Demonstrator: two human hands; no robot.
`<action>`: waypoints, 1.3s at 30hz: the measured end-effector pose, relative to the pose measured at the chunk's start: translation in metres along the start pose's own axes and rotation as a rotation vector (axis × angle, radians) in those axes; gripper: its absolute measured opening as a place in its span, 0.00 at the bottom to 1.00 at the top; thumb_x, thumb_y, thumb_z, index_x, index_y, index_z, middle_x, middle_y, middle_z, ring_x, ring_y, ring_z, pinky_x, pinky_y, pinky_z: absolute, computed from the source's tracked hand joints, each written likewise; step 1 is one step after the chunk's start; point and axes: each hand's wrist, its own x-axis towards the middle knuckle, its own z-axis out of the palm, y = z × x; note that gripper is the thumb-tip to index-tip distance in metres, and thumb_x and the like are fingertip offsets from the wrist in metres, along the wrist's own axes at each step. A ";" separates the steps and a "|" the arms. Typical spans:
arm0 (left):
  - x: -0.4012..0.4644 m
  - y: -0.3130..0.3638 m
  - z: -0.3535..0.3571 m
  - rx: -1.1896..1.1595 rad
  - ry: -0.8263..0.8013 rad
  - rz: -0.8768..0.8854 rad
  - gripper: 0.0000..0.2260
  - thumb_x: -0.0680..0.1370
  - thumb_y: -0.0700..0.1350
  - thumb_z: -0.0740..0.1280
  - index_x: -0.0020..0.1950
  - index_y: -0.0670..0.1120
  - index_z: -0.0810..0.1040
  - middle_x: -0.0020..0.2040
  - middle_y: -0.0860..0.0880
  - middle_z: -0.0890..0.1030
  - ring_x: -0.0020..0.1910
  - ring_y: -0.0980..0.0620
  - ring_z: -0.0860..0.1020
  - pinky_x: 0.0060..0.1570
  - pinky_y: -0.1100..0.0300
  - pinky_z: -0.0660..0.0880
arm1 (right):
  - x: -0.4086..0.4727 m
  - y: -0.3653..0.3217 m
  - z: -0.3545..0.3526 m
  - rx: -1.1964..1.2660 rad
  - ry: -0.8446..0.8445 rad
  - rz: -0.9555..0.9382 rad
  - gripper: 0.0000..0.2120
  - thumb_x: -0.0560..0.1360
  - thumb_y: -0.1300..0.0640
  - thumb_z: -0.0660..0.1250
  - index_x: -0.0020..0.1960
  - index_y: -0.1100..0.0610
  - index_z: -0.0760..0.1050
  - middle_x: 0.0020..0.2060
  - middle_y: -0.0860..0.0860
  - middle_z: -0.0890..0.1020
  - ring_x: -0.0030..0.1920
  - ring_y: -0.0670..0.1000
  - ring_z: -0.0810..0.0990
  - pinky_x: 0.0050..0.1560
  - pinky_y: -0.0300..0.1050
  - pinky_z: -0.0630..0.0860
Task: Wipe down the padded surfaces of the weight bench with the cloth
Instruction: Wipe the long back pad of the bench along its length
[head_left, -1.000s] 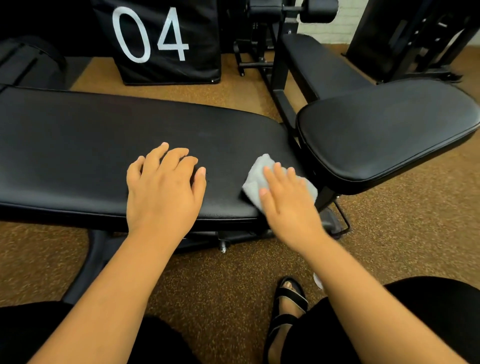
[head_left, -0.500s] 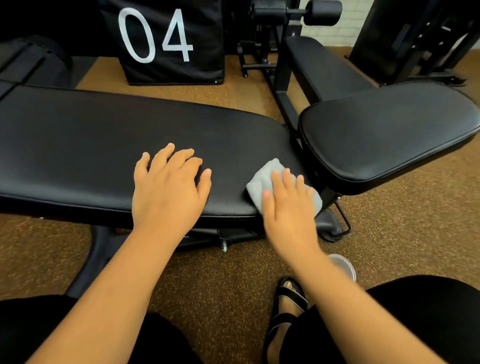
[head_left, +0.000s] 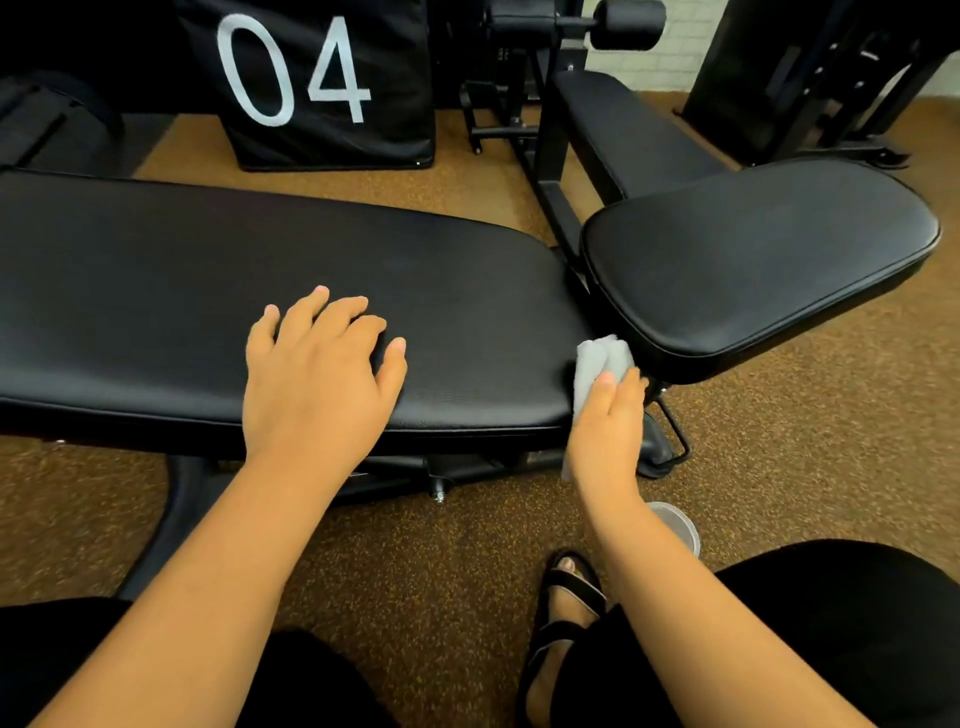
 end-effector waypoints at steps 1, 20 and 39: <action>0.000 0.000 0.000 0.002 0.003 0.000 0.15 0.81 0.54 0.60 0.59 0.48 0.81 0.65 0.49 0.78 0.72 0.45 0.68 0.70 0.40 0.59 | -0.010 0.003 0.003 0.063 -0.002 0.021 0.28 0.84 0.50 0.48 0.79 0.61 0.47 0.78 0.58 0.54 0.77 0.53 0.54 0.77 0.47 0.50; 0.001 0.002 0.000 0.015 0.049 -0.009 0.14 0.81 0.52 0.61 0.57 0.48 0.82 0.63 0.48 0.79 0.69 0.44 0.69 0.69 0.40 0.59 | 0.001 0.005 0.014 0.385 0.069 0.256 0.26 0.80 0.44 0.55 0.74 0.55 0.63 0.64 0.50 0.74 0.62 0.52 0.75 0.64 0.49 0.72; 0.001 0.004 0.001 0.063 0.051 -0.026 0.13 0.81 0.51 0.60 0.56 0.49 0.82 0.60 0.49 0.80 0.68 0.44 0.71 0.69 0.42 0.59 | 0.014 0.012 -0.004 0.320 -0.089 0.267 0.26 0.80 0.43 0.57 0.73 0.56 0.62 0.63 0.50 0.73 0.60 0.52 0.74 0.63 0.50 0.71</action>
